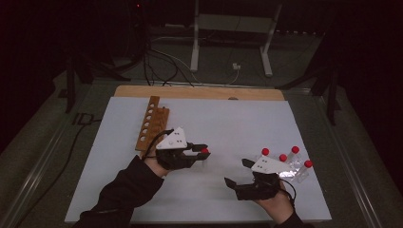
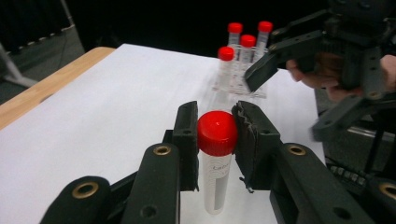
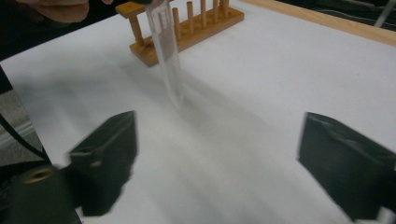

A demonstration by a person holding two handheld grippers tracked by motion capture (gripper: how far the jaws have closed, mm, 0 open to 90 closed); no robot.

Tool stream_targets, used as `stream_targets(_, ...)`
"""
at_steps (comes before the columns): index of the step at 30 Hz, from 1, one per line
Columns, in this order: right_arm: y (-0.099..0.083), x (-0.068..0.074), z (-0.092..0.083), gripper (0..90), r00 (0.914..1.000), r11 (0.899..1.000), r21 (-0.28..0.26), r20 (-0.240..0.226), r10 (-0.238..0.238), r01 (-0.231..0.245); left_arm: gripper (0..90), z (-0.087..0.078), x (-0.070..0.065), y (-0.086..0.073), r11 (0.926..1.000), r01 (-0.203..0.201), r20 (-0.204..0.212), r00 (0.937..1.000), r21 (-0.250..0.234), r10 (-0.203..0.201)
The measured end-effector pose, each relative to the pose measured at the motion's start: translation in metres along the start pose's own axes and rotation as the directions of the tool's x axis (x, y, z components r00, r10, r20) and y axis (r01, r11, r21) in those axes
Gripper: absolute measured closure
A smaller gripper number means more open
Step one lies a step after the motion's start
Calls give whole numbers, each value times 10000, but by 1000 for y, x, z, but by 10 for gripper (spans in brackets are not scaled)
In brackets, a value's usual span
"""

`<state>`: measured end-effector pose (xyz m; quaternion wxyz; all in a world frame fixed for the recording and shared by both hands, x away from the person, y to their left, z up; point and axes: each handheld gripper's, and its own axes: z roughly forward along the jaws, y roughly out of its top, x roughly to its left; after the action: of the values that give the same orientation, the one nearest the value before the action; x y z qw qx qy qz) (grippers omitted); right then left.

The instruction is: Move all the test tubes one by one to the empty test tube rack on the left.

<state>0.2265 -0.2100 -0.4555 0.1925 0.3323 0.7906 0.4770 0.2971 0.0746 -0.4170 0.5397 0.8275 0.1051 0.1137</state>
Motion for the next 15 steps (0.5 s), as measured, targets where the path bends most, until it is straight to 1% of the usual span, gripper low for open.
stream_targets(1,-1,-1,-1,84,10000,10000,-41,65,34,-34,722,-2,2,0,10000,-8,-122,9999,33,8)
stream_targets(3,-1,-2,-2,74,10000,9999,-60,37,89,-89,722,-7,7,1,10000,77,-270,9996,-3,-78)
stream_targets(4,-2,-2,-3,42,9999,9999,-29,-18,152,-152,722,-10,9,2,10000,92,-351,9993,2,-92)
stream_targets(5,-3,-3,-4,34,9998,9997,-110,45,201,-201,722,-12,11,2,10000,95,-489,9988,9,-94)
stream_targets(7,-3,-3,-4,20,9997,9996,-111,16,244,-244,722,-15,16,3,9999,169,-681,9975,20,-167)
stream_targets(8,-2,-4,-5,7,9997,9995,-220,66,246,-244,722,-17,19,4,9998,186,-775,9968,20,-184)
stream_targets(12,-2,-4,-7,0,9997,9993,-296,-112,221,-225,723,-23,29,8,9995,299,-1079,9937,97,-287)
stream_targets(15,-3,-5,-7,0,9998,9994,-306,-75,186,-188,722,-28,37,11,9993,361,-1340,9903,18,-355)
